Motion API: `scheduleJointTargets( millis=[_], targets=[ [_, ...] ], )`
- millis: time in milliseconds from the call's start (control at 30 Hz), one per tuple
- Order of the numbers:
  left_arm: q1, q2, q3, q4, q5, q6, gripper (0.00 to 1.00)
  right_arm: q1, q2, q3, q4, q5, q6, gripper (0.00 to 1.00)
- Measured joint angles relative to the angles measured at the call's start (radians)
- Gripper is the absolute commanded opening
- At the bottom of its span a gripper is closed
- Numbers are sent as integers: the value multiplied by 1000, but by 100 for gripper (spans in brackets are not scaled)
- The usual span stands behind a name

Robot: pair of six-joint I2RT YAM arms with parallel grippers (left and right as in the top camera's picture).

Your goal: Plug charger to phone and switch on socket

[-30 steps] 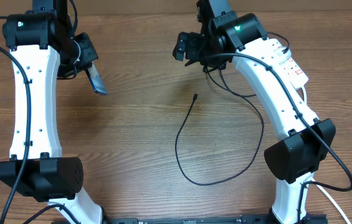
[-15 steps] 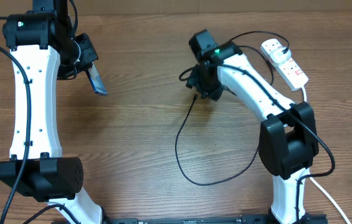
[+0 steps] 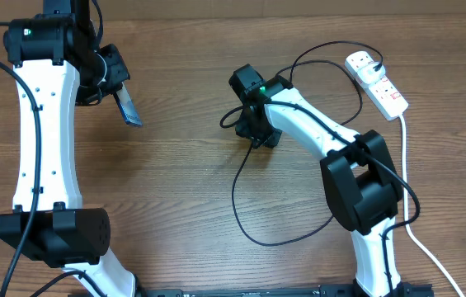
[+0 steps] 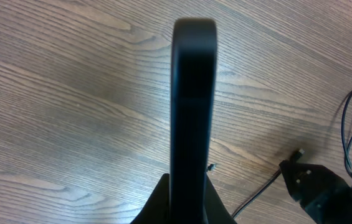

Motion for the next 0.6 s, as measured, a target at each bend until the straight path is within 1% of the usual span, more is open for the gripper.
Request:
scheduleJointTargets(
  millis=[100,200,467,600],
  targets=[
    [0,0,0,0,0,0,4,-1,23,0,7,5,-17,48],
    [0,0,0,0,0,0,4,-4,32,0,8,4,-32,42],
    [0,0,0,0,0,0,4,-12,32,0,29,5,-74,41],
    [0,0,0,0,0,0,4,-13,32,0,47,5,-90,33]
  ],
)
